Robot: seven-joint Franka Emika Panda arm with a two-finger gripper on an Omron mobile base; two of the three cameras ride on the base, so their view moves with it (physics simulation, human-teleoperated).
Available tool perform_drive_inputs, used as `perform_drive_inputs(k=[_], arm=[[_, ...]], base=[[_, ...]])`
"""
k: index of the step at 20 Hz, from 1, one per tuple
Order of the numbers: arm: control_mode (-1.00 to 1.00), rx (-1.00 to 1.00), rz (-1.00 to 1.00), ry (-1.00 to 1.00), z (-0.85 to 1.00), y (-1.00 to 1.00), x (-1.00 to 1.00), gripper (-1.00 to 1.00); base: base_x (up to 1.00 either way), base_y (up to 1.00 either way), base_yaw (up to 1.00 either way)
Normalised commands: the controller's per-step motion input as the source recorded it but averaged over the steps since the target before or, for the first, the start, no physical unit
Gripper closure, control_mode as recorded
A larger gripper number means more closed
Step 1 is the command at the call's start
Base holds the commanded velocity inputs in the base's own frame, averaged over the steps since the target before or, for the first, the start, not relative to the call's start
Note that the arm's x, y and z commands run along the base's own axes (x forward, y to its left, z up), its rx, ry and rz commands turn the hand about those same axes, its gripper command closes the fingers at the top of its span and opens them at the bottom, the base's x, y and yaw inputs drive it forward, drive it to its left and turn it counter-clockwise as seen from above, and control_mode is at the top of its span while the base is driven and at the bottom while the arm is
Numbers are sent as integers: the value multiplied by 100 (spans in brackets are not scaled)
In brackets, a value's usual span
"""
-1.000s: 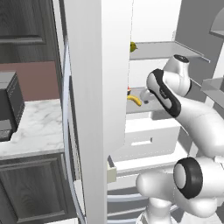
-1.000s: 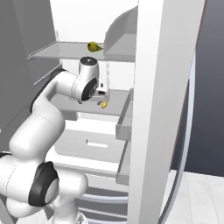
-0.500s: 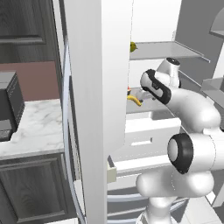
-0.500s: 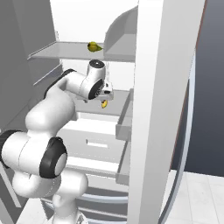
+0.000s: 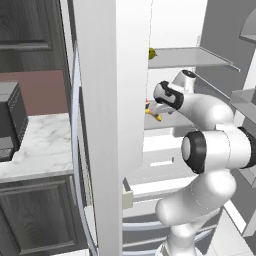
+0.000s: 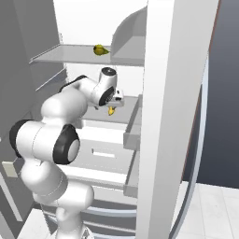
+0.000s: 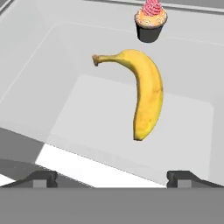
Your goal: Pick up the banana and pear from the fridge and place one fruit on each plate on the dining counter.
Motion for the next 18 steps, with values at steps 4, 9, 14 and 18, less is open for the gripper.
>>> perform_drive_inputs(k=[4, 9, 14, 18], arm=[[-100, 0, 1, 0, -32, -6, 57, -100], [-100, 0, 0, 0, -22, -2, 56, -100], [-100, 0, 0, 0, -24, -3, 58, -100], [-100, 0, 0, 0, -28, 0, 59, -100]], base=[[0, 0, 0], [0, 0, 0], [0, 0, 0], [0, 0, 0]])
